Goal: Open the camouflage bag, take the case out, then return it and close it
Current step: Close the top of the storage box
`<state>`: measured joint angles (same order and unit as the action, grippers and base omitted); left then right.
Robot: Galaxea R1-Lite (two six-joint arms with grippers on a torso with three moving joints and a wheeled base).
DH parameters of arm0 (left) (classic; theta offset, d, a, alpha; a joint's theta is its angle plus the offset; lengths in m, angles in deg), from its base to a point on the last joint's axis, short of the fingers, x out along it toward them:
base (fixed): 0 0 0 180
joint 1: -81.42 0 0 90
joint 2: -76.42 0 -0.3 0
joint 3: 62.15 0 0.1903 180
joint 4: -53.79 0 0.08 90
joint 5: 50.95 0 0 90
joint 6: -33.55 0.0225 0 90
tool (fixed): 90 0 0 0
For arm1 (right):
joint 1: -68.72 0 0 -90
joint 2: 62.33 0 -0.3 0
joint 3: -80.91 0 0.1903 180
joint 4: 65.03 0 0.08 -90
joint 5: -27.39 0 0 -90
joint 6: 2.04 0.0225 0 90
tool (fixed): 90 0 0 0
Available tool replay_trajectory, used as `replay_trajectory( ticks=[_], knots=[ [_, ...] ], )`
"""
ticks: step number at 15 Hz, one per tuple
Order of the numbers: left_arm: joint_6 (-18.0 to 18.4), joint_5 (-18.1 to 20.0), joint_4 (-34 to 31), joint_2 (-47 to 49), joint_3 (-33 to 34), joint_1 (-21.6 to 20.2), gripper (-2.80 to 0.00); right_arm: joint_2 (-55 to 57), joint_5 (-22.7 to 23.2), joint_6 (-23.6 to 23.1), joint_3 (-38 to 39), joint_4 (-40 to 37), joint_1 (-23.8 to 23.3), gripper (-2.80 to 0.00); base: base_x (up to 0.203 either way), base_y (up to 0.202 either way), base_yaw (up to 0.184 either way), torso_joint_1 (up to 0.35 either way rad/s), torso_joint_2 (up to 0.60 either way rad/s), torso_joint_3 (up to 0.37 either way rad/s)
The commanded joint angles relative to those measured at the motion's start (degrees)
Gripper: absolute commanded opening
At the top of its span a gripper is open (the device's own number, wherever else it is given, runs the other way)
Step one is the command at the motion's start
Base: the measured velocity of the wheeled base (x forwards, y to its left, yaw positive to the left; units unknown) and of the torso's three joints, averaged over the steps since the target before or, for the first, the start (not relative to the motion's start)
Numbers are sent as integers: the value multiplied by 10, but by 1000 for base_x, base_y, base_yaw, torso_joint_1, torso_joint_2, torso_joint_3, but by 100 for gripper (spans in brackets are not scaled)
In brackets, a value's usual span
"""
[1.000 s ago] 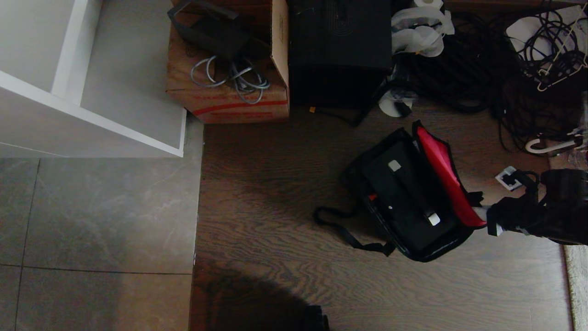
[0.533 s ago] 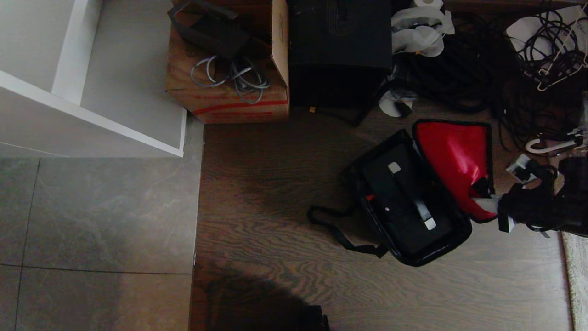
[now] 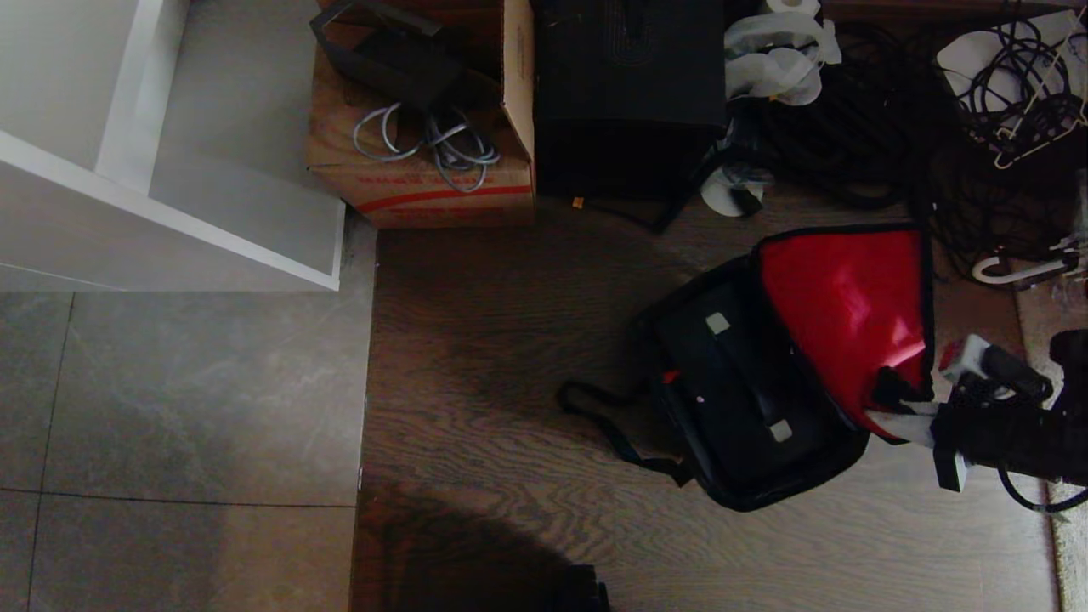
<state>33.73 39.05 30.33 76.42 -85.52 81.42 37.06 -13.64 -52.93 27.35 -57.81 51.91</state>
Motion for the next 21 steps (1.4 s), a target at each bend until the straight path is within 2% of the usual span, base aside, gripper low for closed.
replay_trajectory(
  ticks=[1,3,5,7,10,12,13,17,19,21],
  knots=[
    [0,0,0,-1,0,0,-280,14,2,-69,8,0,12,-280,0,0,0,0,0,0],
    [0,0,0,-1,0,0,-280,15,-2,-79,3,-4,12,-280,0,0,0,0,0,0],
    [0,0,0,-1,0,0,-280,15,12,-83,9,-22,15,-280,0,0,0,0,0,0],
    [0,0,0,-1,0,0,-280,15,35,-84,8,-36,48,-280,0,0,0,0,0,0],
    [-1,0,0,-1,0,0,-280,13,39,-84,6,-50,96,-280,0,0,0,0,0,0],
    [0,0,0,-1,0,0,-280,17,30,-86,5,-51,97,-280,0,0,0,0,0,0],
    [0,0,0,-1,0,0,-280,20,25,-85,6,-52,97,0,0,0,0,0,0,0],
    [0,0,0,-1,0,0,-280,28,27,-83,2,-53,104,0,0,0,0,0,0,0],
    [0,0,0,-1,0,0,-280,26,27,-70,-2,-57,130,0,0,0,0,0,0,0],
    [0,0,0,-1,0,0,-280,28,37,-33,-5,-60,165,0,0,0,0,0,0,0]
  ],
)
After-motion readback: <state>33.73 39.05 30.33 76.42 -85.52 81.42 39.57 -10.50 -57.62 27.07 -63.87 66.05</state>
